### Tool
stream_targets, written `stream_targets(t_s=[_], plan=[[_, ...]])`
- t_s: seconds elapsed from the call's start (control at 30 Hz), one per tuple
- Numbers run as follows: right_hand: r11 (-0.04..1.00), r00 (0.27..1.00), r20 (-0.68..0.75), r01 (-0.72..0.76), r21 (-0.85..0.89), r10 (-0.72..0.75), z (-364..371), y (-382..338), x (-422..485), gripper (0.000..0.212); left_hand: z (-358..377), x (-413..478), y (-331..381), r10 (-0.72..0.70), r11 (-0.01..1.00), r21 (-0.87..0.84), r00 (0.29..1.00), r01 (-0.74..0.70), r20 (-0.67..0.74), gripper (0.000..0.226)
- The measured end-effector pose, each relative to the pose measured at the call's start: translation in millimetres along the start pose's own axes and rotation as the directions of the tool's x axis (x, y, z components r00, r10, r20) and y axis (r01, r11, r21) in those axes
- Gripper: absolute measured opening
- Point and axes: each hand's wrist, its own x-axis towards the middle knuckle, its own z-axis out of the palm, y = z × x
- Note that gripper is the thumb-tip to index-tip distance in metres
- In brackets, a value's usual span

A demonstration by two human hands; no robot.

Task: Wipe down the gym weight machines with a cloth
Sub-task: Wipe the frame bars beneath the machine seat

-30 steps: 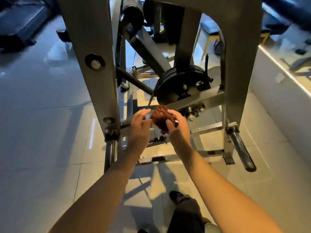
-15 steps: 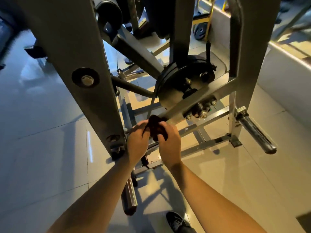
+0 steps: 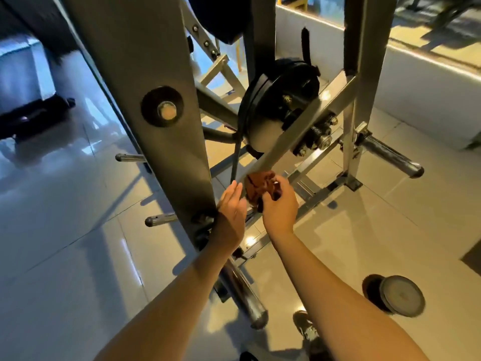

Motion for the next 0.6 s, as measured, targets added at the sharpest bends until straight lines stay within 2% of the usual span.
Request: stream_targets(t_s=[0.07, 0.13, 0.2, 0.3, 0.37, 0.5, 0.6], plan=[[0.999, 0.996, 0.086, -0.015, 0.032, 0.012, 3.3, 4.8, -18.0, 0.040, -3.6, -2.2, 0.2, 0.062, 0.996, 0.065, 0.998, -0.062, 0.012, 0.022], [0.997, 0.993, 0.109, -0.043, 0.059, 0.037, 0.5, 5.1, -21.6, 0.036, -8.1, -1.1, 5.3, 0.074, 0.990, 0.119, 0.996, -0.079, 0.044, 0.021], [0.996, 0.998, 0.033, -0.047, 0.070, 0.045, -6.8, -2.1, -7.1, 0.037, -9.3, -0.1, 4.9, 0.034, 0.989, 0.142, 0.997, -0.045, 0.074, 0.041], [0.988, 0.992, -0.115, -0.038, 0.147, 0.055, -17.4, -17.5, 25.9, 0.044, -8.4, -7.1, 3.0, 0.064, 0.983, 0.167, 0.993, -0.080, 0.097, 0.025], [0.995, 0.990, -0.138, 0.014, 0.103, 0.001, -12.7, -20.7, 28.2, 0.042, -8.5, -8.0, 1.4, 0.081, 0.985, 0.140, 0.991, -0.095, 0.105, 0.021], [0.995, 1.000, 0.011, 0.025, 0.095, -0.026, 13.6, 5.3, -21.8, 0.039, -13.3, -11.0, 4.2, 0.010, 0.998, 0.057, 0.992, -0.017, 0.127, 0.050], [0.995, 0.993, 0.100, -0.064, 0.075, 0.057, 25.0, 21.6, -51.0, 0.033, -18.4, -14.7, 11.0, -0.091, 0.993, -0.065, 0.984, 0.102, 0.154, 0.057]])
